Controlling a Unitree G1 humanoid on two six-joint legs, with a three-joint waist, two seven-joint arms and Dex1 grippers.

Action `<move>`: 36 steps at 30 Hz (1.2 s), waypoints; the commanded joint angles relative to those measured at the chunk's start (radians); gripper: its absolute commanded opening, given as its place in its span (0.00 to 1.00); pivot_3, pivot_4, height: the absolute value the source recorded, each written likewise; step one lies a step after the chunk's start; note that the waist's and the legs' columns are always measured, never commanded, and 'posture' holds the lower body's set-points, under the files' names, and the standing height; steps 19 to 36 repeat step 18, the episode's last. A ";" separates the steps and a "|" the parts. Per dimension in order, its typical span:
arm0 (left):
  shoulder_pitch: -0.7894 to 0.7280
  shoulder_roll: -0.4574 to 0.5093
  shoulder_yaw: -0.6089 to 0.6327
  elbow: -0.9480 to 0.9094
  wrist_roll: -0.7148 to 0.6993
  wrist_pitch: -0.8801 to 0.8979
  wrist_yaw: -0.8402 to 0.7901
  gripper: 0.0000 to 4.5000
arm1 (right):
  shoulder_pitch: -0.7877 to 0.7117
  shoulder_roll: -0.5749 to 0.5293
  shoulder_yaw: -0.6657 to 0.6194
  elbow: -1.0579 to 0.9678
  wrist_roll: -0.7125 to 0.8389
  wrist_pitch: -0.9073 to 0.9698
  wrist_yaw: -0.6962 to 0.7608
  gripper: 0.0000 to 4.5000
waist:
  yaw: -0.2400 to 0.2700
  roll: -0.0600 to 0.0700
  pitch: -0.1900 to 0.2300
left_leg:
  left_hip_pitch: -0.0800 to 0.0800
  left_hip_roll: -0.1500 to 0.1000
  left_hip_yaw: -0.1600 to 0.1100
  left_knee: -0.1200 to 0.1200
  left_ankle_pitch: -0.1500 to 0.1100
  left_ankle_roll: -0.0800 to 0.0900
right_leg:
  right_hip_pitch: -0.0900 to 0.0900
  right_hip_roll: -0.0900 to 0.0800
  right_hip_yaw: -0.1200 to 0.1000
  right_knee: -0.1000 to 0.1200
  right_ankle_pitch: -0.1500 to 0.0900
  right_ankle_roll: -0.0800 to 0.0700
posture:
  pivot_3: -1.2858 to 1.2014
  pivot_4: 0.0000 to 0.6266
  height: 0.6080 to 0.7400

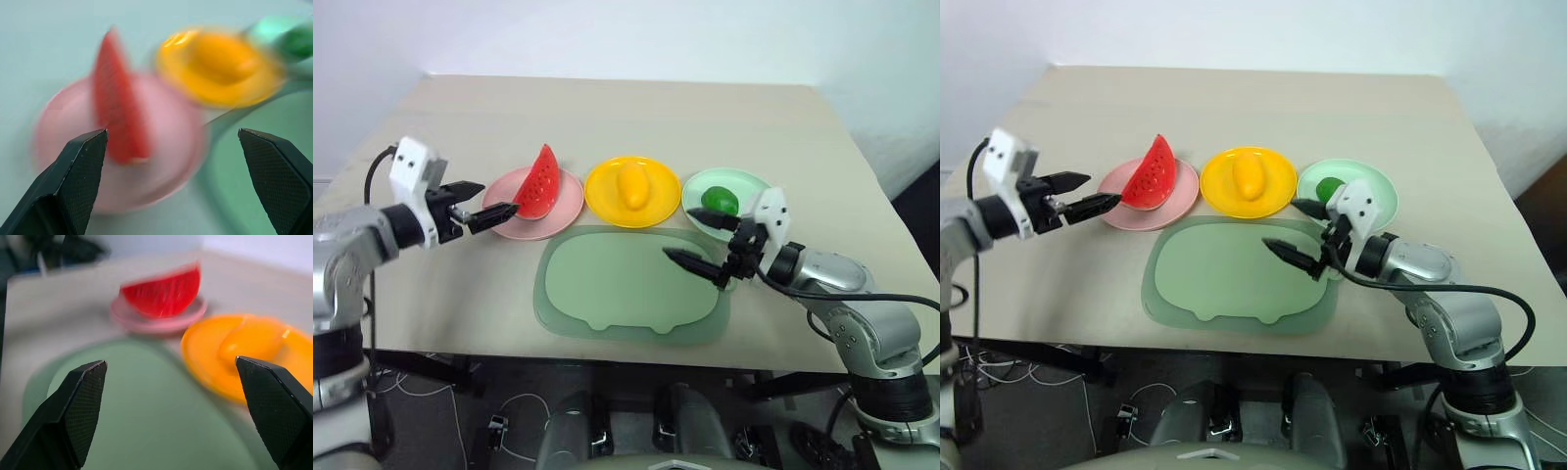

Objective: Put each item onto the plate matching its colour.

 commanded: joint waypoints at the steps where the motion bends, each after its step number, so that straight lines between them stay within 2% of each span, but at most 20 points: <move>1: 0.086 -0.028 0.085 -0.125 -0.090 -0.070 -0.028 1.00 | -0.007 0.010 -0.031 -0.011 0.022 -0.029 -0.003 1.00 | 0.004 0.000 0.000 | 0.001 0.000 0.000 0.000 0.000 0.000 | 0.000 0.000 0.000 0.001 0.000 0.000 | 0.52 0.24 0.67; 7: 0.204 -0.112 0.069 -0.146 -0.088 -0.257 -0.031 1.00 | -0.007 0.015 -0.012 -0.018 0.028 -0.016 -0.010 1.00 | 0.007 0.000 0.000 | 0.001 -0.001 0.000 0.000 0.000 -0.002 | 0.002 -0.002 0.000 -0.002 -0.002 -0.004 | 0.52 0.24 0.67; 15: 0.233 -0.227 -0.020 0.017 0.023 -0.617 -0.034 1.00 | 0.025 0.003 -0.014 -0.004 0.018 -0.022 -0.008 1.00 | 0.007 0.000 -0.001 | 0.001 -0.001 0.001 -0.001 0.000 -0.001 | 0.001 -0.002 0.000 -0.002 -0.002 -0.005 | 0.52 0.24 0.67; 18: 0.222 -0.261 -0.034 0.082 0.030 -0.683 -0.023 1.00 | 0.046 0.002 -0.023 0.003 0.015 -0.034 -0.005 1.00 | 0.007 0.000 -0.001 | 0.001 0.000 0.001 -0.001 0.000 -0.001 | 0.001 -0.002 0.000 -0.002 -0.002 -0.005 | 0.52 0.24 0.67; 36: 0.222 -0.261 -0.034 0.082 0.030 -0.683 -0.023 1.00 | 0.046 0.002 -0.023 0.003 0.015 -0.034 -0.005 1.00 | 0.007 0.000 -0.001 | 0.001 0.000 0.001 -0.001 0.000 -0.001 | 0.001 -0.002 0.000 -0.002 -0.002 -0.005 | 0.52 0.24 0.67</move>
